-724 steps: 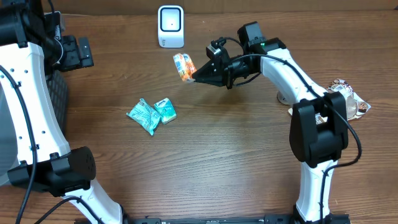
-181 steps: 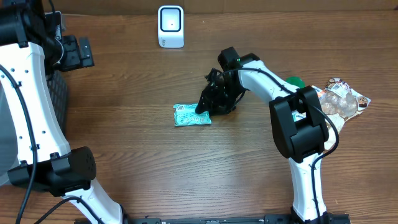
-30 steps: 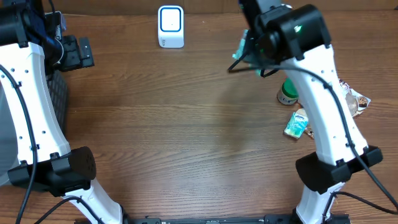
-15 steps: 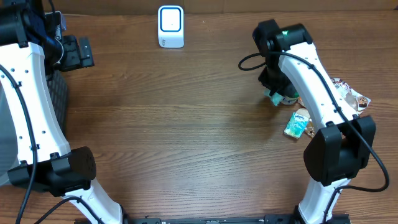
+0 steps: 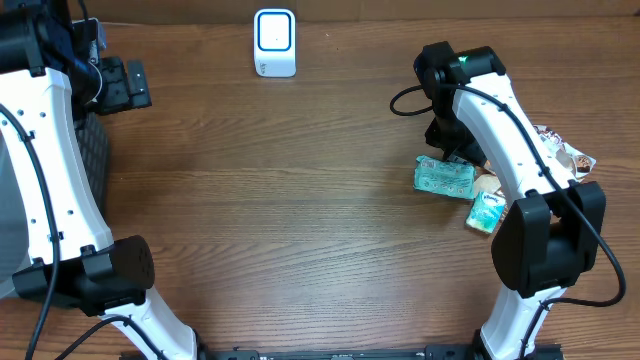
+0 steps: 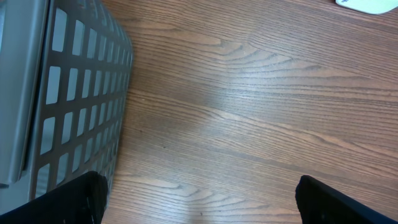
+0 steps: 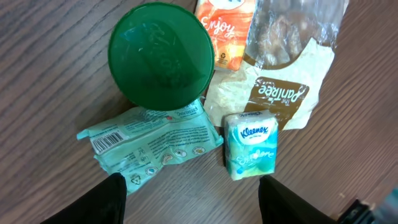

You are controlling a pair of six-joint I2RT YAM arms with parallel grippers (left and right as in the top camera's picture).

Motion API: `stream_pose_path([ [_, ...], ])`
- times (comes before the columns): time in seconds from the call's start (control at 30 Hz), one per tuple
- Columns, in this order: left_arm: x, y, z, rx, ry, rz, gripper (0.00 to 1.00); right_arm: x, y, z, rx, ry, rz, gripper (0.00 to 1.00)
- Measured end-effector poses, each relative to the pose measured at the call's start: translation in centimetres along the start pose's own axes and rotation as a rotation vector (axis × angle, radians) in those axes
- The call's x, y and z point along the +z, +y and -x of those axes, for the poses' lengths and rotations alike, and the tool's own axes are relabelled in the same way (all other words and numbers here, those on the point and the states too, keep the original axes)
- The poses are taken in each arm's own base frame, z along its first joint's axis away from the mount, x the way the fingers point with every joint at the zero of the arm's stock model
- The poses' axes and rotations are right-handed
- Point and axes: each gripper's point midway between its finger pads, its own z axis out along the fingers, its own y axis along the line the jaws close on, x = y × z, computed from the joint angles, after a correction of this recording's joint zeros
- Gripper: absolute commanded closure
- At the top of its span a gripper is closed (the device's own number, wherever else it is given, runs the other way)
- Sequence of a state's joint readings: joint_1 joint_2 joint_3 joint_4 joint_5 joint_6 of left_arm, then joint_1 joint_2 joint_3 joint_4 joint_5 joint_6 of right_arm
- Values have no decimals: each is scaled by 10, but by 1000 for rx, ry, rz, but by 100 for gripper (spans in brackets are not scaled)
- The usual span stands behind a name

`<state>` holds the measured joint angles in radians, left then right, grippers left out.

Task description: Scan the item barcode

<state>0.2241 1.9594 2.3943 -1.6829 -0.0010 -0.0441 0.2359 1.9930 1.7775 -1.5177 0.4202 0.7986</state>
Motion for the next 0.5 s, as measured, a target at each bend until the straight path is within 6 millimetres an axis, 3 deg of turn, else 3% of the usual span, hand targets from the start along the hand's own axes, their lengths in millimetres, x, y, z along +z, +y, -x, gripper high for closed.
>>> stream_pose_path([
  [0.1, 0, 0, 0, 0, 0, 0, 0, -6, 0, 2, -56, -10, 7, 34],
  [0.2, 0, 0, 0, 0, 0, 0, 0, -28, 3, 5, -124, -59, 65, 28],
  [0.3, 0, 0, 0, 0, 0, 0, 0, -74, 11, 0, -221, -144, 204, 21],
  [0.4, 0, 0, 0, 0, 0, -1, 1, -137, 10, -19, -346, -251, 391, 14],
  [0.43, 0, 0, 0, 0, 0, 0, 1, -158, 5, -29, -386, -286, 454, 4],
  [0.5, 0, 0, 0, 0, 0, 0, 0, -195, -12, -50, -458, -349, 558, 0],
])
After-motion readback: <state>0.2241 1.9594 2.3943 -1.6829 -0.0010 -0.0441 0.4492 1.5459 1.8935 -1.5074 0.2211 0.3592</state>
